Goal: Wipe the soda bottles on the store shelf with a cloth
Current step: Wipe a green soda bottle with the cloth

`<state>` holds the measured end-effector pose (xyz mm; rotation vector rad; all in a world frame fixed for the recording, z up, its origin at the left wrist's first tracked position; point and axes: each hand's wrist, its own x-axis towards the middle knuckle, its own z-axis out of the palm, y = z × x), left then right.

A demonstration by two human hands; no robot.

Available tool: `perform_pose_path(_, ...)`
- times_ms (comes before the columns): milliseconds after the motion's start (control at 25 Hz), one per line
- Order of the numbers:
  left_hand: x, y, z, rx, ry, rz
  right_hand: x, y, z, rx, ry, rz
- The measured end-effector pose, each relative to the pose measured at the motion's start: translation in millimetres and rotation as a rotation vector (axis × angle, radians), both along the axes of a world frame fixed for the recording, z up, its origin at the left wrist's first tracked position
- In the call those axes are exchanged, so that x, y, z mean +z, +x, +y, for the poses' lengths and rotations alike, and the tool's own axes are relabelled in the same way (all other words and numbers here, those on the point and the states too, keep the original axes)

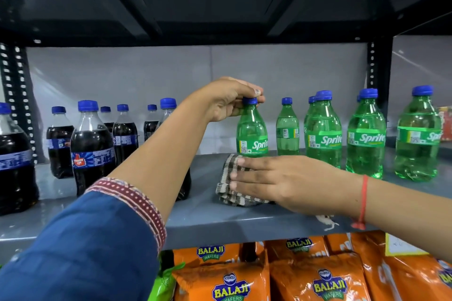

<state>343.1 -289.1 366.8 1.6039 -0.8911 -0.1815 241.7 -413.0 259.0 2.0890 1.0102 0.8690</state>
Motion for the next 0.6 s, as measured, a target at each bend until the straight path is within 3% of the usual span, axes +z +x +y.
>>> perform_pose_path(120, 0.0, -13.7, -0.4, 0.111, -0.031, -0.229, 3.8, -23.5, 6.5, 0.051, 0.376, 0.09)
perform_pose_path(200, -0.4, -31.3, 9.9, 0.16, -0.106, -0.429, 5.0, -40.5, 16.3, 0.116, 0.73, 0.154)
perform_pose_path(280, -3.4, -48.7, 35.3, 0.155, -0.134, -0.502, 2.5, -54.0, 29.1, 0.232, 1.093, 0.257)
perform_pose_path(360, -12.9, -62.4, 70.8, 0.048, -0.096, -0.375, -3.1, -64.8, 43.9, 0.415, 1.398, 0.398)
perform_pose_path(440, -27.9, -76.0, 108.4, -0.065, 0.079, -0.2, -10.9, -65.3, 57.9, 0.611, 1.57, 0.593)
perform_pose_path(520, -46.1, -90.2, 132.0, -0.09, 0.243, -0.048, -20.0, -58.9, 68.7, 0.685, 1.632, 0.699)
perform_pose_path(600, -62.9, -106.0, 145.2, 0.023, 0.199, 0.065, -28.7, -53.7, 82.7, 0.708, 1.588, 0.808)
